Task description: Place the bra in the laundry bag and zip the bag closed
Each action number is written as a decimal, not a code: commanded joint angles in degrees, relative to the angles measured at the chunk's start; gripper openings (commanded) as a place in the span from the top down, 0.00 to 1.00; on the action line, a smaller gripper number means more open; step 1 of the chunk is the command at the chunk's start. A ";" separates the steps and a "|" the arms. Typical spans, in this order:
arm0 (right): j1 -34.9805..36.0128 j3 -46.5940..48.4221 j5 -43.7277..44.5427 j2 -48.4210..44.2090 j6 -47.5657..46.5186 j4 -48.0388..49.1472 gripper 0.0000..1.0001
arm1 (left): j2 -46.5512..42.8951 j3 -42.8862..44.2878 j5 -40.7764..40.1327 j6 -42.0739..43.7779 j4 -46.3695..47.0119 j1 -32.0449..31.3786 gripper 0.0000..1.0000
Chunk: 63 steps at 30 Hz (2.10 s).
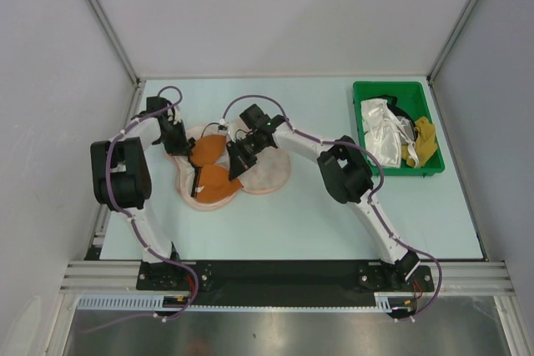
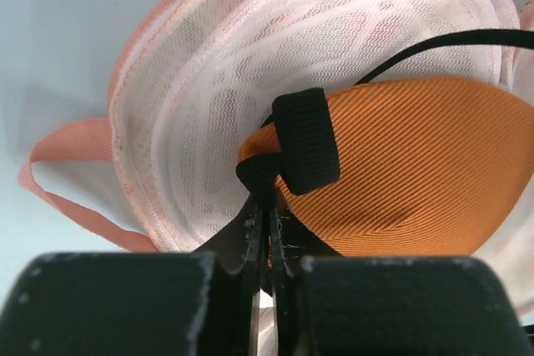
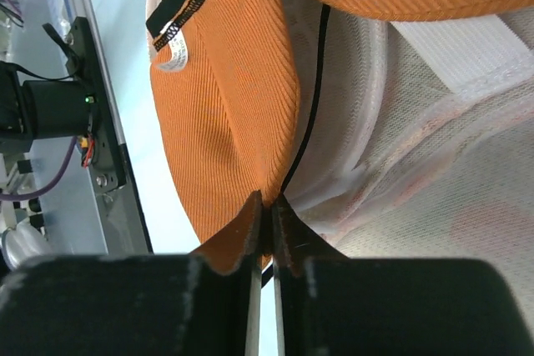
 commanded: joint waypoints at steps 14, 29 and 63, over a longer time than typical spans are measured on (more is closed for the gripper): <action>1.04 0.96 4.65 -1.51 8.19 7.67 0.81 | -10.28 -3.46 -4.91 -0.73 5.07 0.58 0.44; -2.13 -5.26 20.63 -9.14 14.15 9.68 0.48 | -31.54 -15.67 1.75 -11.44 8.50 0.66 0.03; 5.78 -40.62 34.18 -23.22 41.68 46.35 0.56 | -43.25 -28.43 4.41 -14.44 6.92 0.22 0.29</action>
